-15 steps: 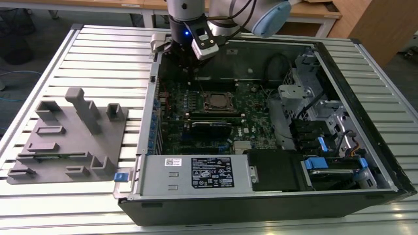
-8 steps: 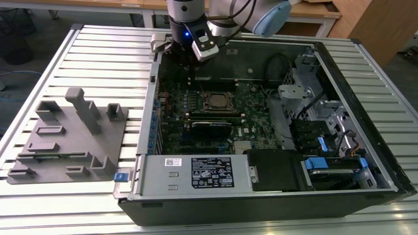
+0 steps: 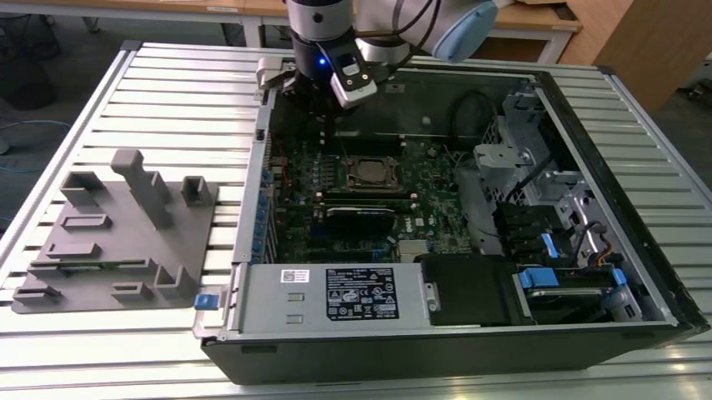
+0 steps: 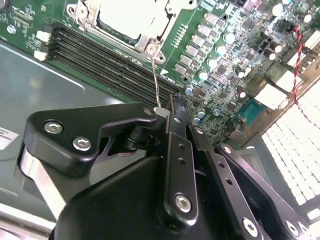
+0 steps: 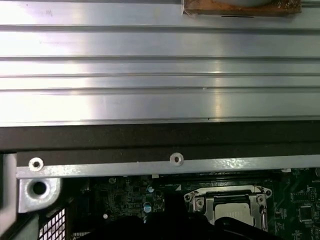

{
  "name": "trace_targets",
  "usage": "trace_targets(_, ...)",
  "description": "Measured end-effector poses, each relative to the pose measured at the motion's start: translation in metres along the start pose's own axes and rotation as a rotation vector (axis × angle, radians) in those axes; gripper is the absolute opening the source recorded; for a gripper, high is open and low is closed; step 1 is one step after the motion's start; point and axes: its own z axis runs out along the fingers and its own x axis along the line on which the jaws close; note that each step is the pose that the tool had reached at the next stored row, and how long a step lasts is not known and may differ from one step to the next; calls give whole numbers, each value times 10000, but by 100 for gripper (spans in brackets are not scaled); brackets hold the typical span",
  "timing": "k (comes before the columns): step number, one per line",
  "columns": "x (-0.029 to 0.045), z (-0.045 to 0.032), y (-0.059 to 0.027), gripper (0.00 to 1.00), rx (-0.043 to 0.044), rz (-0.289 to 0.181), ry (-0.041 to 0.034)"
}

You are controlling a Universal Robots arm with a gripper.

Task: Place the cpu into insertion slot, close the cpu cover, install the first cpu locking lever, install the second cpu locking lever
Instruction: 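Install the first cpu locking lever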

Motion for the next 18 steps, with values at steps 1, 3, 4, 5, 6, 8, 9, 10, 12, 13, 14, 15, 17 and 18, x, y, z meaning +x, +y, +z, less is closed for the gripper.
trace_targets(1, -13, 0, -9, 11, -15, 3, 1)
trace_targets(3, -41, 2, -24, 11, -66, 6, 3)
trace_targets(4, -53, 2, -29, 11, -110, 9, 5)
trace_targets(5, -61, 3, -33, 11, -179, 16, 7)
trace_targets(6, -70, 3, -37, 11, -268, 25, 11)
trace_targets(8, -88, 4, -45, 11, -435, 42, 17)
trace_targets(9, -98, 5, -51, 11, -514, 49, 20)
trace_targets(10, -110, 5, -58, 11, -594, 56, 24)
trace_targets(12, -134, 6, -72, 11, -747, 71, 30)
trace_targets(13, -192, 8, -105, 11, -1066, 101, 44)
trace_targets(14, -213, 9, -117, 11, -1179, 112, 48)
trace_targets(15, -225, 10, -125, 11, -1246, 118, 50)
trace_targets(17, -250, 11, -140, 11, -1374, 131, 56)
trace_targets(18, -263, 11, -148, 11, -1434, 136, 59)
